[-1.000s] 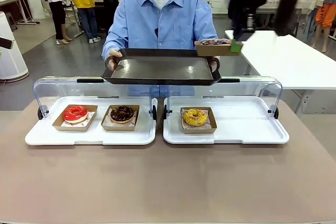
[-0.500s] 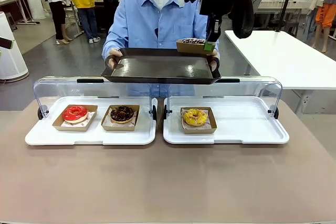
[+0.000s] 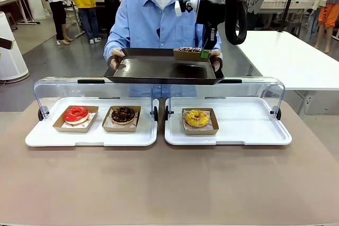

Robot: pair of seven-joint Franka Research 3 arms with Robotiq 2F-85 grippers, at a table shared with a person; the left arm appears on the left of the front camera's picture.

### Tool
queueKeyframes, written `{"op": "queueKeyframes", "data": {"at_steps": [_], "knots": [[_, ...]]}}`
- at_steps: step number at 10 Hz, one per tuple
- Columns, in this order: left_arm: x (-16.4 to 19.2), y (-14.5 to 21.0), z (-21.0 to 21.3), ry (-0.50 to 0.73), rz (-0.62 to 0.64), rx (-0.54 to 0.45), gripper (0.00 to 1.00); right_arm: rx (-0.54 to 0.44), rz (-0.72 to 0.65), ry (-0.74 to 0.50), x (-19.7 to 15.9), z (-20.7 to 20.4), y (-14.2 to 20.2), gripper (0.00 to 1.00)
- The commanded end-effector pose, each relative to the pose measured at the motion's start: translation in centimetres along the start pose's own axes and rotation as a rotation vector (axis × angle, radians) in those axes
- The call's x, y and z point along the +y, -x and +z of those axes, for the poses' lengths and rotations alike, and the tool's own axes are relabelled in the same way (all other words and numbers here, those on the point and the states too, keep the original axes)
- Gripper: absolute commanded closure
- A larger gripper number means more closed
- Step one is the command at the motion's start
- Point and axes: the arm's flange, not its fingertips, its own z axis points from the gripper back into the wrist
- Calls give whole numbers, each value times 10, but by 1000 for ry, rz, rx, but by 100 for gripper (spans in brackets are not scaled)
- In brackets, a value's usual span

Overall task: Provide the desired donut to the person.
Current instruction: Place the picked Paper togo box onto the Handle tray extended by the person.

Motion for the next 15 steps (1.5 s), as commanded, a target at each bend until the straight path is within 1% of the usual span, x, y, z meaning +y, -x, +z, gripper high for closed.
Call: {"op": "queueKeyframes", "data": {"at_steps": [1, 4, 7, 8, 9, 10, 11, 12, 13, 14, 15], "knots": [[0, -1, 1, -3, -2, -1, 0, -15, 51, -43, -2, -2, 6, 99], [0, -1, 1, -3, -2, -1, 0, -3, 94, -82, -2, -15, 9, 99], [0, -1, 1, -3, -2, -1, 0, 6, 94, -91, -3, -23, 13, 99], [0, -1, 1, -3, -2, -1, 0, 6, 69, -87, -6, -23, 15, 90], [0, -1, 1, -3, -2, -1, 0, 3, 76, -89, -6, -23, 14, 79], [0, -1, 1, -3, -2, -1, 0, 4, 84, -88, -4, -22, 13, 70], [0, -1, 1, -3, -2, -1, 0, 6, 86, -85, -4, -20, 12, 59], [0, -1, 1, -3, -2, -1, 0, 8, 84, -83, -5, -19, 12, 50], [0, -1, 1, -3, -2, -1, 0, 8, 84, -84, -5, -19, 12, 39], [0, -1, 1, -3, -2, -1, 0, 15, 85, -86, -4, -19, 12, 30], [0, -1, 1, -3, -2, -1, 0, 17, 83, -85, -5, -18, 12, 19]]}}
